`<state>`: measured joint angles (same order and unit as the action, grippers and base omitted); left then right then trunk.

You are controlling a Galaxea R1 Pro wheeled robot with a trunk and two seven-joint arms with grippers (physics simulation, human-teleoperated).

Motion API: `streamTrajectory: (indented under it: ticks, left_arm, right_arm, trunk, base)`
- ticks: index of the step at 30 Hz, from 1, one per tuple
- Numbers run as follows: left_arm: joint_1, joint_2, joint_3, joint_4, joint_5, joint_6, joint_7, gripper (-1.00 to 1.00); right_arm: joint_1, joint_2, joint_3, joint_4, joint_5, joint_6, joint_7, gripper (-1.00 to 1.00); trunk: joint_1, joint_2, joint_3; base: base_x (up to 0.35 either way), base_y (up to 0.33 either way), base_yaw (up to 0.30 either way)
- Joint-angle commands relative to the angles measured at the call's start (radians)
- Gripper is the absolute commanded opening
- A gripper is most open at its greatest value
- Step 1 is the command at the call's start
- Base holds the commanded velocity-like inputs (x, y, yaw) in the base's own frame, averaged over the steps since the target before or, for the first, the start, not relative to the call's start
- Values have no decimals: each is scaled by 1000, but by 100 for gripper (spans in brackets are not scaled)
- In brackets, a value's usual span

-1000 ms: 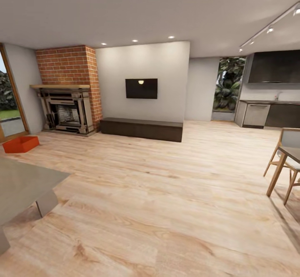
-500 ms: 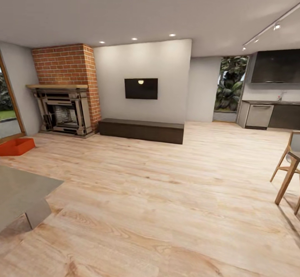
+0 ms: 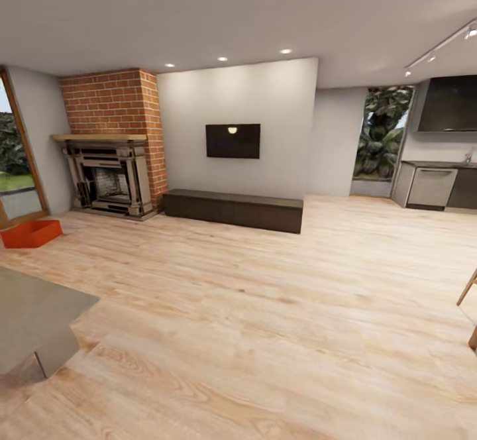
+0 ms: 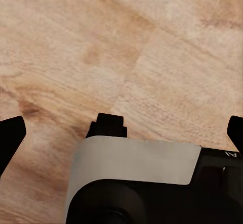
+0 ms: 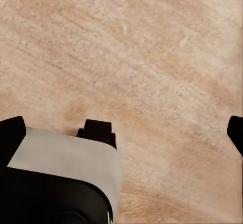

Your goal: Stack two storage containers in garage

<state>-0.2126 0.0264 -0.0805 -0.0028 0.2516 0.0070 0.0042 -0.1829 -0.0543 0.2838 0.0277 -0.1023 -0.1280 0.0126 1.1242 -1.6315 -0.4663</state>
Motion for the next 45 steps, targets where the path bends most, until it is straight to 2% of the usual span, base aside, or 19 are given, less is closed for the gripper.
streamTrajectory:
  ticks: [1,15,37,40,45]
  left_arm:
    - [-1,0,-8,0,9,0,0,100]
    - [-1,0,-8,0,11,-2,0,100]
    - [-1,0,-8,0,9,-5,0,100]
    - [-1,0,-8,0,11,-11,0,100]
    - [-1,0,-8,0,11,-11,0,100]
  right_arm:
    - [-1,-1,10,3,-10,-7,1,100]
    - [-1,-9,14,3,-8,-10,1,100]
    - [-1,5,6,3,-10,-12,1,100]
    - [-1,-7,12,3,-9,-8,1,100]
    - [-1,-8,15,3,-7,-7,2,100]
  trunk:
    - [1,0,-1]
    - [1,0,-1]
    - [1,0,-1]
    - [1,0,-1]
    - [1,0,-1]
  base:
    - [326,0,233]
    - [327,0,25]
    - [327,0,0]
    - [326,0,0]
    - [327,0,0]
